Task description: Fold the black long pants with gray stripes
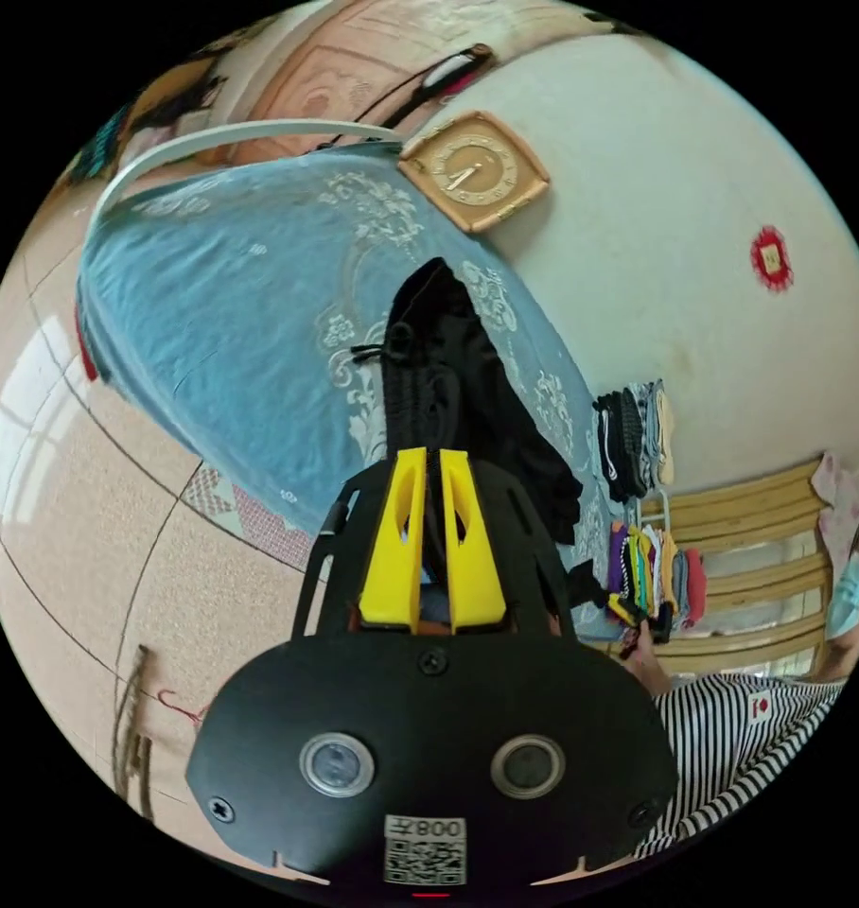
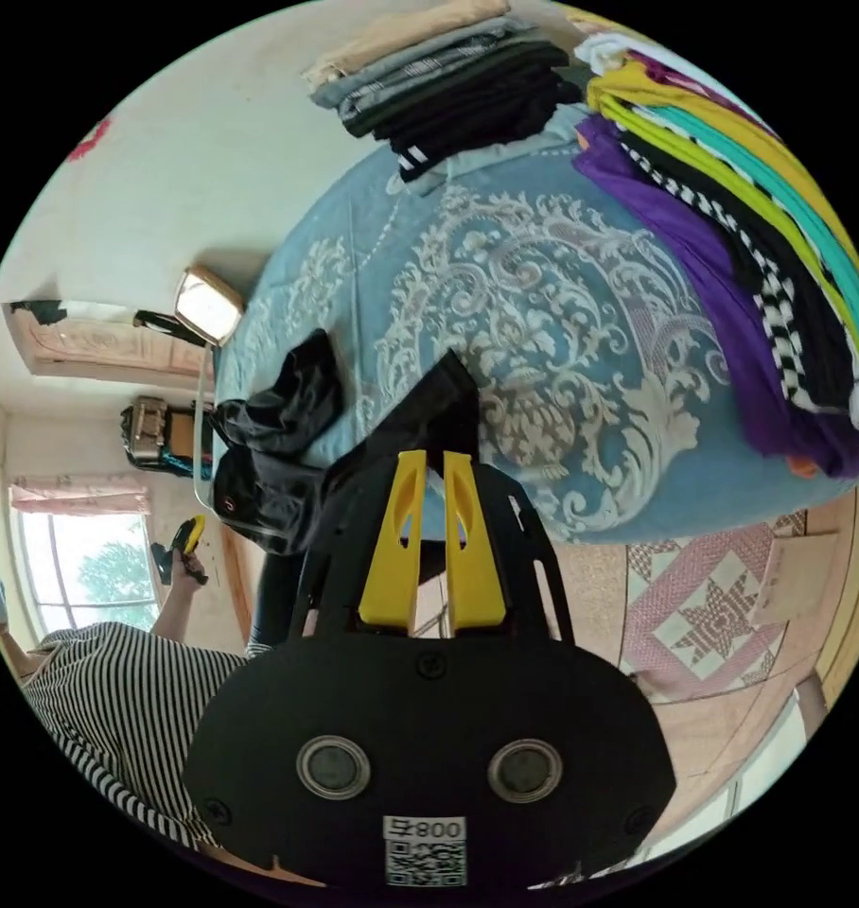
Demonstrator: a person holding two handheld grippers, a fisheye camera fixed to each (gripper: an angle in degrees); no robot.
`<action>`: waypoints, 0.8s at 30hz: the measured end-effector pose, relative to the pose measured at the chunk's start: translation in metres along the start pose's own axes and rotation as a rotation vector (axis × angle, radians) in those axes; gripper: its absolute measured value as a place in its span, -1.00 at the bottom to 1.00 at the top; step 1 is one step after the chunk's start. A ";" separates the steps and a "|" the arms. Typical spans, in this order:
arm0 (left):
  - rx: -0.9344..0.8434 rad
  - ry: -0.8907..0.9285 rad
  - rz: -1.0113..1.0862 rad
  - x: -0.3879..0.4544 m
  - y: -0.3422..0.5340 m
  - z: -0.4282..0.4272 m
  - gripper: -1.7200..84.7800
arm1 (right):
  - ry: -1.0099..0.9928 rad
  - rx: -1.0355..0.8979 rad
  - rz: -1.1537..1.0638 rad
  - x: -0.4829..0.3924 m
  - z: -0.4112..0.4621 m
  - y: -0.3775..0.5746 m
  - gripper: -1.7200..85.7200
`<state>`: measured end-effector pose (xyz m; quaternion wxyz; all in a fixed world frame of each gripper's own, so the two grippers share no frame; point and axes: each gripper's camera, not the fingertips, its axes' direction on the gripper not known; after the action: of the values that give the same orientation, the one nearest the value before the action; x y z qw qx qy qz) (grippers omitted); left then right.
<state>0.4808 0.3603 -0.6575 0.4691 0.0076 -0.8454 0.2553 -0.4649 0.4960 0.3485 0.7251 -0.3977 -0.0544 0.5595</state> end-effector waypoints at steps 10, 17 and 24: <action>-0.051 -0.105 0.118 0.059 -0.113 0.092 -0.79 | 0.001 0.012 -0.288 -0.116 0.064 -0.067 -0.77; -0.150 -0.256 0.046 0.047 -0.199 0.164 -0.78 | 0.114 0.155 -0.165 -0.100 0.045 -0.068 -0.79; -0.227 -0.359 0.060 0.064 -0.257 0.209 -0.93 | 0.129 -0.062 -0.270 -0.140 0.134 -0.076 -0.77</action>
<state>0.3447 0.0597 -0.5879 0.3008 -0.0250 -0.9386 0.1669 -0.5284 0.4411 0.5394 0.7830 -0.4440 -0.0780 0.4285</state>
